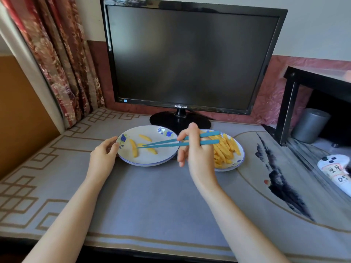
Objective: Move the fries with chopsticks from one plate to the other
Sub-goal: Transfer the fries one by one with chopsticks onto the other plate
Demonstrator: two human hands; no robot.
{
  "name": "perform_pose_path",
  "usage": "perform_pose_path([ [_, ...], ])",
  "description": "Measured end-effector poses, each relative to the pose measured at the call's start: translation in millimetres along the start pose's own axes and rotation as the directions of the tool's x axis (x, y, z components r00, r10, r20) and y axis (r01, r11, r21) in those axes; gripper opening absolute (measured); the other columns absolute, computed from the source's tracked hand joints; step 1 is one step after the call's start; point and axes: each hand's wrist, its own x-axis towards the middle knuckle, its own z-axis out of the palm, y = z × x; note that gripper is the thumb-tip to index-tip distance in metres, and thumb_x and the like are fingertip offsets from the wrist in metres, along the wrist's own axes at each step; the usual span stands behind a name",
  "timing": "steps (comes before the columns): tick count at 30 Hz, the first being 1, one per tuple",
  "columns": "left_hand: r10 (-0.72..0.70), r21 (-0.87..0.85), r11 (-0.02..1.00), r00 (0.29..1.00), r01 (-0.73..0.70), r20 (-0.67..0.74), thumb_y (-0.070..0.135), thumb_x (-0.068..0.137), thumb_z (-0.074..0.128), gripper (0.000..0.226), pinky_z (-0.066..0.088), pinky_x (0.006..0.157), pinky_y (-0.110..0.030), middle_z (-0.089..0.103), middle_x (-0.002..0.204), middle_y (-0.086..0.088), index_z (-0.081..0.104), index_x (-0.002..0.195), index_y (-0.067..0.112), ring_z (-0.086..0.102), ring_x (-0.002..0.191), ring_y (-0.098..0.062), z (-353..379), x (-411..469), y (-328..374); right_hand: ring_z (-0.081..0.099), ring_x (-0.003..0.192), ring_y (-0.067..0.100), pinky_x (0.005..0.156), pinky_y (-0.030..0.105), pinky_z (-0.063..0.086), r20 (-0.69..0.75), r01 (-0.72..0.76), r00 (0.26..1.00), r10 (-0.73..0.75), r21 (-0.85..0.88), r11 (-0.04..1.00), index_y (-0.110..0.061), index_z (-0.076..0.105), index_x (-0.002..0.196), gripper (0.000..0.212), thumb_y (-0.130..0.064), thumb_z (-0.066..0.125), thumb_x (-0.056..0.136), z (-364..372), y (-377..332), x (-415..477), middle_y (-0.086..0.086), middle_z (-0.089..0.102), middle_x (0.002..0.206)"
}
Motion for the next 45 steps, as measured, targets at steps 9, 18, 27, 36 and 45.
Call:
perform_pose_path([
  [9, -0.011, -0.012, 1.000, 1.000, 0.011, 0.015, 0.019, 0.096, 0.046, 0.032, 0.036, 0.083, -0.023, 0.065, 0.115, -0.002, 0.060, 0.124, 0.016, 0.057, 0.095, -0.014, -0.4, 1.5, -2.1, 0.031, 0.032, 0.017, 0.036, 0.016, 0.026, -0.181, 0.065, 0.979, -0.092, -0.146, 0.987, -0.010, 0.054, 0.065, 0.045, -0.029, 0.038, 0.102, -99.6, -34.0, 18.5, 0.003, 0.037, 0.036],
  [18, -0.005, -0.001, 1.000, 1.000, 0.005, 0.012, 0.020, 0.096, 0.046, 0.032, 0.036, 0.085, -0.025, 0.064, 0.117, -0.005, 0.059, 0.125, 0.015, 0.055, 0.097, -0.014, -1.0, 0.8, -2.0, 0.029, 0.031, 0.016, 0.035, 0.017, 0.023, -0.229, 0.017, 0.971, -0.070, -0.226, 0.974, -0.008, 0.053, 0.068, 0.044, -0.031, 0.036, 0.102, -157.6, -33.0, 15.4, 0.004, 0.038, 0.036],
  [27, -0.006, -0.004, 1.000, 1.000, 0.006, 0.017, 0.021, 0.096, 0.046, 0.032, 0.036, 0.086, -0.024, 0.063, 0.120, -0.004, 0.059, 0.125, 0.016, 0.054, 0.100, -0.012, -1.3, 0.4, -1.7, 0.034, 0.030, 0.015, 0.036, 0.016, 0.027, -0.347, -0.049, 0.938, -0.005, -0.146, 0.988, -0.011, 0.049, 0.067, 0.041, -0.030, 0.037, 0.101, -160.6, -26.8, 15.7, 0.000, 0.041, 0.036],
  [36, -0.005, -0.004, 1.000, 1.000, 0.005, 0.012, 0.019, 0.096, 0.046, 0.032, 0.035, 0.084, -0.023, 0.064, 0.119, -0.004, 0.059, 0.125, 0.016, 0.053, 0.094, -0.011, -1.0, 0.2, -1.0, 0.035, 0.031, 0.014, 0.038, 0.019, 0.026, -0.439, 0.020, 0.898, -0.021, -0.007, 1.000, -0.014, 0.046, 0.062, 0.039, -0.028, 0.039, 0.098, -140.0, -29.6, 20.0, -0.008, 0.045, 0.044],
  [45, -0.018, 0.012, 1.000, 1.000, 0.017, 0.014, 0.020, 0.095, 0.046, 0.032, 0.036, 0.084, -0.024, 0.065, 0.116, -0.004, 0.060, 0.124, 0.017, 0.056, 0.092, -0.013, -0.6, 2.3, -2.9, 0.037, 0.032, 0.020, 0.038, 0.020, 0.031, -0.299, -0.006, 0.954, 0.007, 0.007, 1.000, -0.013, 0.051, 0.060, 0.044, -0.028, 0.038, 0.099, -47.6, -13.0, 25.3, 0.004, 0.039, 0.036],
])
